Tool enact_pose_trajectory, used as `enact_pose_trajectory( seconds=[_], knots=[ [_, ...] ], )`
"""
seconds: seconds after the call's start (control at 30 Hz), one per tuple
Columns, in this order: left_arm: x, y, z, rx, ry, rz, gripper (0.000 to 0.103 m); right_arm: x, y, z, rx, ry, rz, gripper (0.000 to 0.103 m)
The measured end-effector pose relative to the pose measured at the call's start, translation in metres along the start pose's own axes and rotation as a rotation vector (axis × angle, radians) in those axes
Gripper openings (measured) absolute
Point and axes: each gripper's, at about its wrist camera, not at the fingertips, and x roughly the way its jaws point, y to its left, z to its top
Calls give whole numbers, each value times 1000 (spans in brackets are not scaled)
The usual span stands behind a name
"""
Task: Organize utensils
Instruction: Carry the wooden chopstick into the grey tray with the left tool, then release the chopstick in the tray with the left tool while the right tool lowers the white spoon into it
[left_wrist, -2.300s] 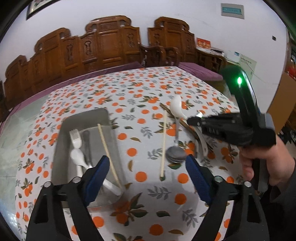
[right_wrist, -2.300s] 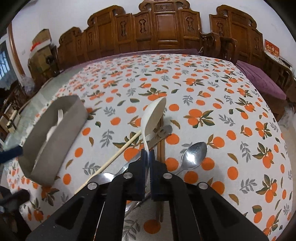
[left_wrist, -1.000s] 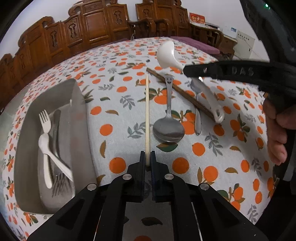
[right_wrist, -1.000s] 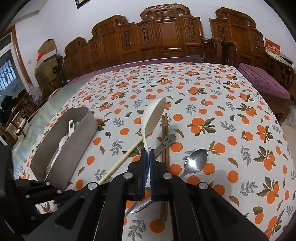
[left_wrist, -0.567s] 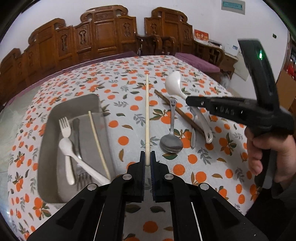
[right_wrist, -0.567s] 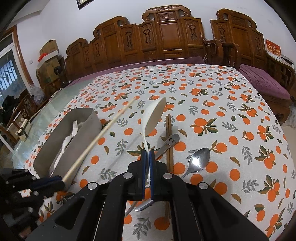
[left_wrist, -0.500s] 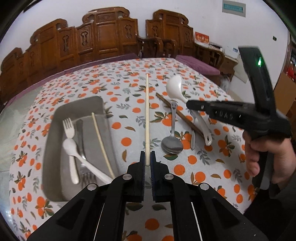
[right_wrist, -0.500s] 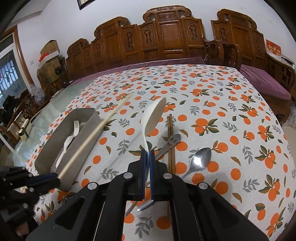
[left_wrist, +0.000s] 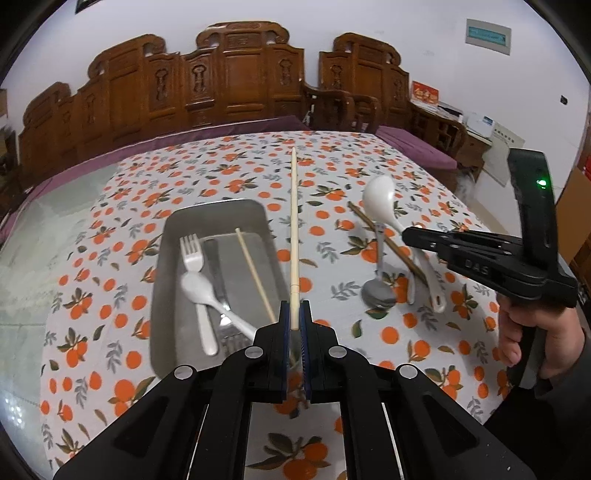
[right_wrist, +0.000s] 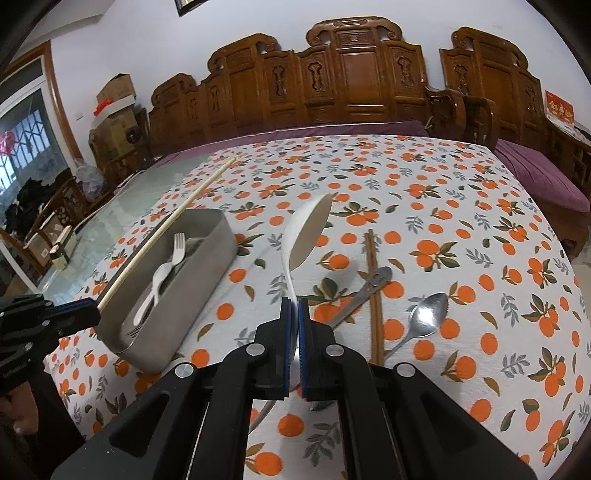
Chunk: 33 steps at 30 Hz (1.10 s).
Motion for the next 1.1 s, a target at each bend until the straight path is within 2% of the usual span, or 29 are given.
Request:
enact_pose_trajectory(
  seconds=[0.63,1.1],
  knots=[
    [10,46,-15,-82,94,68,4,4,17,-5,-37,17,17,4],
    [28,47,-15,-82,141,63,5,8,21,-7,-48,30,21,4]
  ],
)
